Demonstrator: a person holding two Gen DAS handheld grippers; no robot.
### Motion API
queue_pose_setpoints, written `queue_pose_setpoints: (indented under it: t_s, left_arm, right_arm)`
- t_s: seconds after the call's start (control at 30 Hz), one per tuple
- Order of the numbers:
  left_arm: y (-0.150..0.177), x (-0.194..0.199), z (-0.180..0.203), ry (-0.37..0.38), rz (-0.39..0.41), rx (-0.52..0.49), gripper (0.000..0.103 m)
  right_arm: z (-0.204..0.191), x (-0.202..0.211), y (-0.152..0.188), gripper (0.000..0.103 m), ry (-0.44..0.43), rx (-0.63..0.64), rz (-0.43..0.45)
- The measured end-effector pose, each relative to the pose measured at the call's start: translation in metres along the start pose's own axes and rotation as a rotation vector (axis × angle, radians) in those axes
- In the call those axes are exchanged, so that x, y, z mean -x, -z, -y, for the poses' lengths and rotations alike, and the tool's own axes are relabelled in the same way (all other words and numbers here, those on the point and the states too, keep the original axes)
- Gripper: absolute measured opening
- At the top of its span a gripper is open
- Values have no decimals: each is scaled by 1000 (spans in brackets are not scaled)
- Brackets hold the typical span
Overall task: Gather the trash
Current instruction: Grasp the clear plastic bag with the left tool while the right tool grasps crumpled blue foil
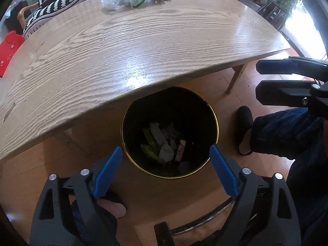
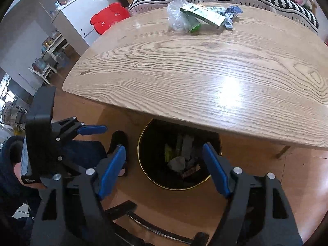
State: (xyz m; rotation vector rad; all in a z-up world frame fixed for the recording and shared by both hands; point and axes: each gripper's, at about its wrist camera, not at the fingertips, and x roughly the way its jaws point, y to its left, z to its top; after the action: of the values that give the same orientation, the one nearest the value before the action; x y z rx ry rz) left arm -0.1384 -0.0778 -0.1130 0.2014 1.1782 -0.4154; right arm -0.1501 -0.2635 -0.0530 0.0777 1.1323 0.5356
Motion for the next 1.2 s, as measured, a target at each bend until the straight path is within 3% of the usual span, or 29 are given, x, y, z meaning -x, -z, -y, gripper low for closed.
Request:
queue_pose_setpoints:
  t_s: [0.33, 0.67, 0.9, 1.0, 1.2]
  left_arm:
    - [-7, 11, 0, 32, 22, 1, 86]
    - [-54, 45, -20, 43, 151, 60, 87]
    - [-119, 39, -52, -14, 193, 159, 90]
    - [-154, 34, -67, -76, 237, 192, 91]
    - [-219, 3, -115, -55, 264, 351, 92]
  right_arm:
    - [4, 8, -6, 75, -9, -23, 31]
    - [37, 41, -53, 79, 20, -120, 171]
    - [82, 44, -121, 79, 38, -280, 234]
    - [101, 34, -155, 79, 52, -340, 249]
    - [135, -1, -211, 72, 29, -432, 255]
